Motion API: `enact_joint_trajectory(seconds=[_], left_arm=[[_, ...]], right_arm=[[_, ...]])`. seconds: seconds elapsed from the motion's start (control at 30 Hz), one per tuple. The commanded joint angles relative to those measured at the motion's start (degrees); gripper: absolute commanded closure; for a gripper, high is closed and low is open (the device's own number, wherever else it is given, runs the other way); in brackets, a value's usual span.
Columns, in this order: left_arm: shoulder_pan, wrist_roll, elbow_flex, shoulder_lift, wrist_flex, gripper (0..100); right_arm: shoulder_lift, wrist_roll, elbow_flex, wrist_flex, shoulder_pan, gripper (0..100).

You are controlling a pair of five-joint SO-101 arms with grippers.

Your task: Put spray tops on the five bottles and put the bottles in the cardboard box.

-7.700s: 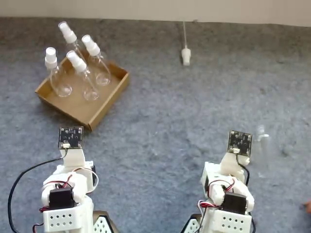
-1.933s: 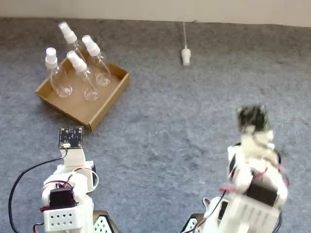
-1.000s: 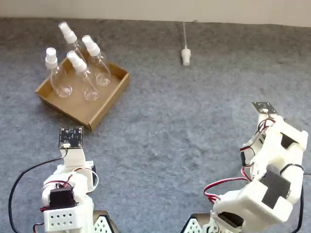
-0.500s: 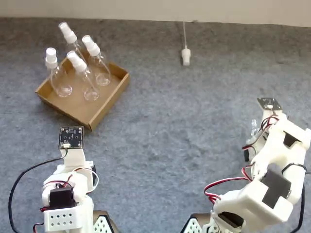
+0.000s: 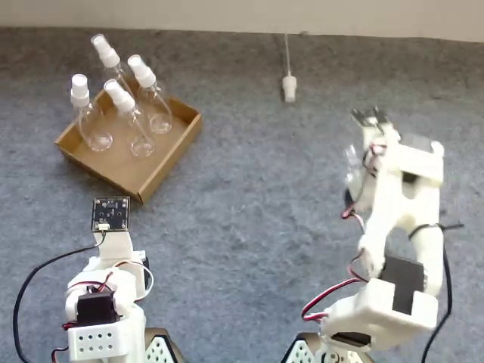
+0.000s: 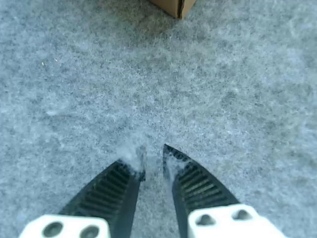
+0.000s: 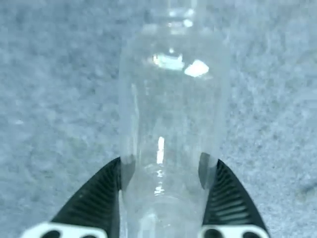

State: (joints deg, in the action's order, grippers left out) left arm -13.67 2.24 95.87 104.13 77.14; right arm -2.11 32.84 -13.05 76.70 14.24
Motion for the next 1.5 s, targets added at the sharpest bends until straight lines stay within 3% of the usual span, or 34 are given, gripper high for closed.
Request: enact_joint_trajectory(seconds=[0.0,0.13,0.3,0.6,0.83,1.0,1.13,1.47], left_arm=[[-0.48,-0.53,1.19,0.22,0.35,99],[-0.48,-0.53,1.19,0.22,0.35,99],[-0.48,-0.53,1.19,0.22,0.35,99],[-0.48,-0.53,1.19,0.22,0.35,99],[-0.48,-0.53,1.19,0.22,0.35,99],[-0.48,-0.53,1.19,0.22,0.35,99],[-0.48,-0.53,1.19,0.22,0.35,99],[-0.48,-0.53,1.19,0.22,0.35,99]], right_arm=[[0.75,-7.82,13.76,8.22,-9.54,92.0],[0.75,-11.08,21.67,14.20,-19.56,92.0],[0.13,-16.09,25.10,14.02,-30.90,92.0],[-3.65,-17.41,17.54,1.36,-45.93,92.0],[-15.16,-17.14,15.52,-1.54,-48.84,91.9],[-19.82,-17.05,15.52,-1.36,-50.59,77.6],[-19.03,-17.05,15.60,-0.75,-50.95,68.8],[-3.74,-17.05,15.60,6.02,-52.62,67.8]])
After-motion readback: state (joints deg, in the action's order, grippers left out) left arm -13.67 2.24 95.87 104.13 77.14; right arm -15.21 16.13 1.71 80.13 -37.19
